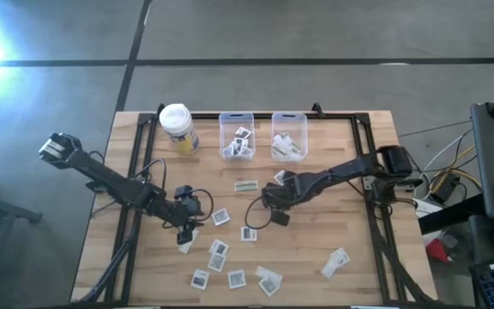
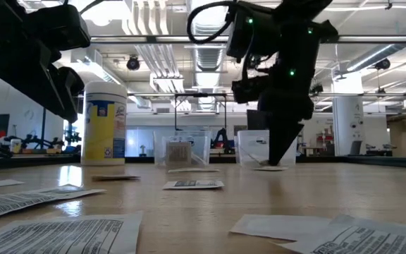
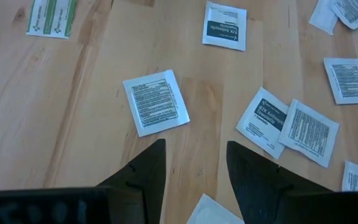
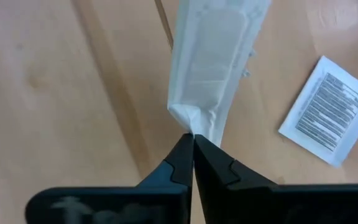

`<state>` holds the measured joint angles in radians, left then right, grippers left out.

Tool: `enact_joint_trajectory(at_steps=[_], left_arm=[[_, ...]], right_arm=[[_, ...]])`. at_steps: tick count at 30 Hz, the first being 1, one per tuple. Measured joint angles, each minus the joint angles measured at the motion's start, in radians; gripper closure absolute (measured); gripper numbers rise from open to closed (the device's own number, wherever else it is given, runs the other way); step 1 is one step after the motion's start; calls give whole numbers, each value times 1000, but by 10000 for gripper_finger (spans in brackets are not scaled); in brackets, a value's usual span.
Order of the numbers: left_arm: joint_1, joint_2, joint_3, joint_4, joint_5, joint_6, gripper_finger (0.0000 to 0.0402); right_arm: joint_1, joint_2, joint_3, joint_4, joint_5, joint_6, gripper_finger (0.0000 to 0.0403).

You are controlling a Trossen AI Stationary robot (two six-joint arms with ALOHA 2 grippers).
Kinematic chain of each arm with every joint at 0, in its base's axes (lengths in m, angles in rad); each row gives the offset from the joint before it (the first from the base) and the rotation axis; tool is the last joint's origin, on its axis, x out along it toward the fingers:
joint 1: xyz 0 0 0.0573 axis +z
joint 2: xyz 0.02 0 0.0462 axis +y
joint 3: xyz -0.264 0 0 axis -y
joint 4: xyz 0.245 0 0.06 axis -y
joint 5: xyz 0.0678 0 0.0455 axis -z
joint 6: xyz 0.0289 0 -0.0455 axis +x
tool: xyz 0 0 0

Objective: Pick & Place First Aid Supplies
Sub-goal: Put the bandage into the right transparent bin

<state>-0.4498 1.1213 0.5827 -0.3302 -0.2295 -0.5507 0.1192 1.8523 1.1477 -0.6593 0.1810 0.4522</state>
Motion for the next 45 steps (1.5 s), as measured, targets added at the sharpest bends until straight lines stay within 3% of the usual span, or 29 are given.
enact_joint_trajectory(at_steps=[13,24,32,39,45], left_arm=[[0,0,0,1,0,-3,241],[0,0,0,1,0,-4,241],[0,0,0,1,0,-4,241],[0,0,0,1,0,-4,241],[0,0,0,1,0,-4,241]], right_arm=[[8,-204,-8,-19,44,-15,395],[-69,-445,-10,-15,319,4,395],[-197,-525,-10,-7,456,9,394],[-334,-508,-10,-2,447,28,394],[-457,-449,-10,-4,262,109,394]])
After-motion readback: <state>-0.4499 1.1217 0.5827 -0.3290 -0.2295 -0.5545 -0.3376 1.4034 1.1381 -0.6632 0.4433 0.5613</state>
